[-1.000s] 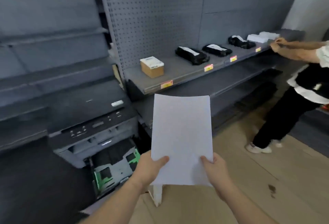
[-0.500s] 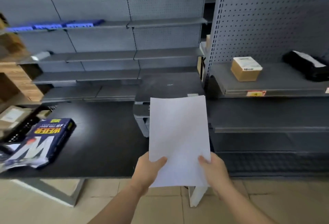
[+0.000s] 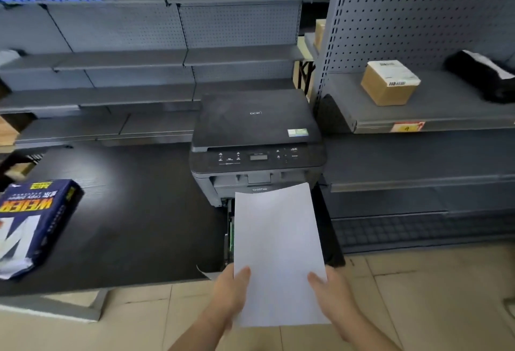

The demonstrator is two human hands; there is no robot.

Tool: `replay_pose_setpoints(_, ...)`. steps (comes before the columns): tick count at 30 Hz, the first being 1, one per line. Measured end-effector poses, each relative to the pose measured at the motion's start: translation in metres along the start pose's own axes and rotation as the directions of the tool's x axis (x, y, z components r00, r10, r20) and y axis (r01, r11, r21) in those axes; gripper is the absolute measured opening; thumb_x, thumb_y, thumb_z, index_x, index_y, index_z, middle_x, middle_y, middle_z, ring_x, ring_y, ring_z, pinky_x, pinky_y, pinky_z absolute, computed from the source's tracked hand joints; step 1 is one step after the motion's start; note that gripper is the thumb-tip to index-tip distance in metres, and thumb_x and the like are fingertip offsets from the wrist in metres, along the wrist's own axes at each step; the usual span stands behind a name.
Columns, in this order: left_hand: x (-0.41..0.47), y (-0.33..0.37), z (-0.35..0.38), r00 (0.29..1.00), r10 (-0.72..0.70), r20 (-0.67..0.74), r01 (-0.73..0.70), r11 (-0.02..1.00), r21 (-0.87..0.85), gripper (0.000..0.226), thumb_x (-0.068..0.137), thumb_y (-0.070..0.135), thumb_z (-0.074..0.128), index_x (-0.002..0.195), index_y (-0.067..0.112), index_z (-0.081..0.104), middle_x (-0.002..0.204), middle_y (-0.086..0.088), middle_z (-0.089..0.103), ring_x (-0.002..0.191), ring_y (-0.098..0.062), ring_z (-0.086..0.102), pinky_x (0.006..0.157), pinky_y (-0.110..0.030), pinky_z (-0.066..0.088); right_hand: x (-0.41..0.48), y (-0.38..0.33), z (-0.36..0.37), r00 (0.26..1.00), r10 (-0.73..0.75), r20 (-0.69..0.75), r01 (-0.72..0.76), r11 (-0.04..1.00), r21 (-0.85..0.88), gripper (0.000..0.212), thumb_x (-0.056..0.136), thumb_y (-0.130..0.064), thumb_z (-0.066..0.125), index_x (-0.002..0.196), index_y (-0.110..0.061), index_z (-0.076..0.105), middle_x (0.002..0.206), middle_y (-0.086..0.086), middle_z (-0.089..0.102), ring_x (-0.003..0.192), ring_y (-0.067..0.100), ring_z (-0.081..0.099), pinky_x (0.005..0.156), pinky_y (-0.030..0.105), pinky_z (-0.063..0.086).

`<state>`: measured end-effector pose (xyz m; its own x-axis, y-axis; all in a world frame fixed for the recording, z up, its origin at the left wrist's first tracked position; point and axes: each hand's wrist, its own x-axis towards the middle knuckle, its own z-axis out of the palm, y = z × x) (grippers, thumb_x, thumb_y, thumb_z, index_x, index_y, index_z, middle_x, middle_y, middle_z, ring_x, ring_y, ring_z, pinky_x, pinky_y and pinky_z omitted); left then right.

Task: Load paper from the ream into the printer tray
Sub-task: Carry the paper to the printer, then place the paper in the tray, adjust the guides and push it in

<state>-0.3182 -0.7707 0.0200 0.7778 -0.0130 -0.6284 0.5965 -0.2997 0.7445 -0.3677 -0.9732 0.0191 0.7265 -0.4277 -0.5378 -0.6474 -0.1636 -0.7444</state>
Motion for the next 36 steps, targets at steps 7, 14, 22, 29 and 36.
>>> replay_pose_setpoints(7,0.028,-0.024,0.004,0.996,-0.084,0.011,0.084,0.996,-0.013,0.026,0.102,0.019,0.046,0.122,0.018,0.064,0.108,0.001,0.073,0.097,-0.017,0.069,0.084,-0.035,0.056,0.023,0.014,0.015,0.992,0.114,0.052,-0.111,0.992,-0.059,0.016,0.091,-0.016,0.058,0.101,-0.015,0.071,0.097,0.0,0.074,0.089,0.02,0.069,0.083,0.036,0.056)
replay_pose_setpoints(14,0.056,-0.016,0.003,0.99,-0.139,-0.022,0.138,0.99,-0.029,0.019,0.1,0.019,0.05,0.116,0.013,0.06,0.106,-0.005,0.072,0.094,-0.023,0.07,0.078,-0.037,0.058,0.052,0.003,0.02,0.986,0.142,0.091,-0.135,0.987,-0.085,0.014,0.09,-0.016,0.061,0.098,-0.02,0.071,0.097,-0.001,0.075,0.092,0.022,0.07,0.09,0.042,0.057)
replay_pose_setpoints(22,0.09,0.0,-0.001,0.988,-0.15,-0.034,0.15,0.989,-0.018,0.02,0.1,0.017,0.053,0.111,0.007,0.066,0.101,-0.006,0.074,0.089,-0.023,0.072,0.069,-0.034,0.059,0.092,-0.021,0.023,0.972,0.18,0.153,-0.163,0.98,-0.115,0.018,0.093,-0.018,0.059,0.107,-0.013,0.069,0.1,0.002,0.072,0.094,0.025,0.068,0.092,0.043,0.056)
replay_pose_setpoints(29,0.113,0.008,-0.002,0.984,-0.176,-0.018,0.175,0.983,-0.06,0.018,0.101,0.019,0.053,0.109,0.008,0.065,0.102,-0.007,0.073,0.088,-0.024,0.071,0.063,-0.031,0.055,0.12,-0.03,0.028,0.968,0.2,0.154,-0.174,0.971,-0.166,0.024,0.092,-0.023,0.06,0.112,-0.012,0.069,0.104,0.003,0.072,0.095,0.026,0.068,0.093,0.045,0.055)
replay_pose_setpoints(36,0.138,0.012,0.0,0.984,-0.181,0.003,0.18,0.98,-0.088,0.021,0.1,0.021,0.054,0.112,0.008,0.065,0.106,-0.01,0.074,0.092,-0.028,0.073,0.072,-0.037,0.06,0.142,-0.032,0.033,0.961,0.224,0.163,-0.207,0.972,-0.114,0.025,0.094,-0.021,0.059,0.116,-0.013,0.067,0.106,0.002,0.071,0.098,0.025,0.066,0.093,0.04,0.053)
